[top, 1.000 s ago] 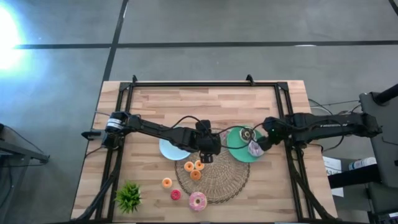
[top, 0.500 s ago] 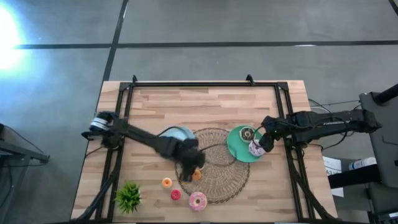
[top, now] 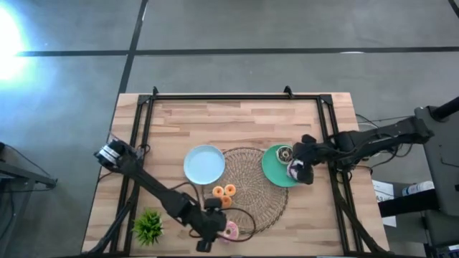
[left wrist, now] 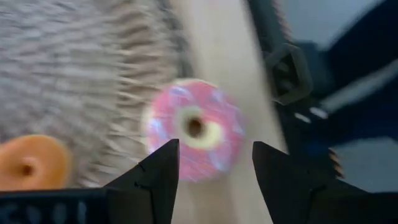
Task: Pick & Place donuts
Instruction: Put the large pink donut on the green plate
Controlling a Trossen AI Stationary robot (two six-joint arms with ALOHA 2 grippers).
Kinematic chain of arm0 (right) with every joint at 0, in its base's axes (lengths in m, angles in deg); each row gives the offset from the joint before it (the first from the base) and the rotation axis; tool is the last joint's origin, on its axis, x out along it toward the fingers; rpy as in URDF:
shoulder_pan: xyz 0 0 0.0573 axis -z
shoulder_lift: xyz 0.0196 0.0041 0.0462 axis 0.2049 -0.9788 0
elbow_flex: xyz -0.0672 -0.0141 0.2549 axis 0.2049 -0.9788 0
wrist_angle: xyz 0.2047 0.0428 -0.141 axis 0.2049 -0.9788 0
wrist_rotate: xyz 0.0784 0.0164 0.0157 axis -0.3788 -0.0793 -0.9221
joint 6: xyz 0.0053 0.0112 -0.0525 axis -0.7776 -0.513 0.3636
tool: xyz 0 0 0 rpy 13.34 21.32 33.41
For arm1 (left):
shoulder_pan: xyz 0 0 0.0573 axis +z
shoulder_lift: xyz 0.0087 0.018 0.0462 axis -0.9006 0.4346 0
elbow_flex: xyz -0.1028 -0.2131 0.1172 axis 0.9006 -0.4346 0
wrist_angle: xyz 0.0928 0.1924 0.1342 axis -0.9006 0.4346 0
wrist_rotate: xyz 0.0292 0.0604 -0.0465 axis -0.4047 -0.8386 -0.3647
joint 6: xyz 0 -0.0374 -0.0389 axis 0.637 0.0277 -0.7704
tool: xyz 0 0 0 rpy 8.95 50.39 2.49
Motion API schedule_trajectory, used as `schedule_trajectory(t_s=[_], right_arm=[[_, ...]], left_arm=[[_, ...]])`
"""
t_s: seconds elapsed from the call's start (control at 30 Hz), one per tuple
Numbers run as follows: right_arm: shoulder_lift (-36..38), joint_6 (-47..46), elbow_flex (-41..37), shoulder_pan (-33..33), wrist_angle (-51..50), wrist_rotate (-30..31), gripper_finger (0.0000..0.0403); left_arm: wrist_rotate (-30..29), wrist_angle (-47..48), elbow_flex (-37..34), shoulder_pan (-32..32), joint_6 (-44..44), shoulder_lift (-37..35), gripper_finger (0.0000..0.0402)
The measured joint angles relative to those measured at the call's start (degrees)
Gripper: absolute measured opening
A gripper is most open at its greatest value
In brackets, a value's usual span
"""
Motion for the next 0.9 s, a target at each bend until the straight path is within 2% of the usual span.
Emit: schedule_trajectory(t_s=[0.13,0.27,0.47,0.7,0.8,0.9], right_arm=[[-3.19,0.22,0.93,-0.11,0.02,-0.17,0.0201],[-4.6,0.24,1.91,-0.09,-0.6,-0.07,0.0201],[-4.06,0.22,2.52,-0.11,-3.35,0.86,0.0201],[-2.91,-0.76,2.48,-0.11,-4.89,1.25,0.0201],[-2.26,-1.81,2.48,-0.11,-5.05,1.25,0.0201],[-0.81,-1.97,2.48,-0.11,-4.94,1.25,0.0201]], left_arm=[[-6.8,2.47,1.33,0.93,-4.06,2.31,0.0177],[-6.56,2.95,2.81,1.57,-8.95,4.25,0.0177],[-5.43,3.0,5.84,0.86,-7.66,9.43,0.0177],[-6.43,4.43,6.95,1.76,-7.9,12.0,0.0176],[-6.22,5.62,6.98,2.55,-8.1,11.82,0.0157],[-5.29,8.0,7.84,3.42,-7.81,11.19,0.0104]])
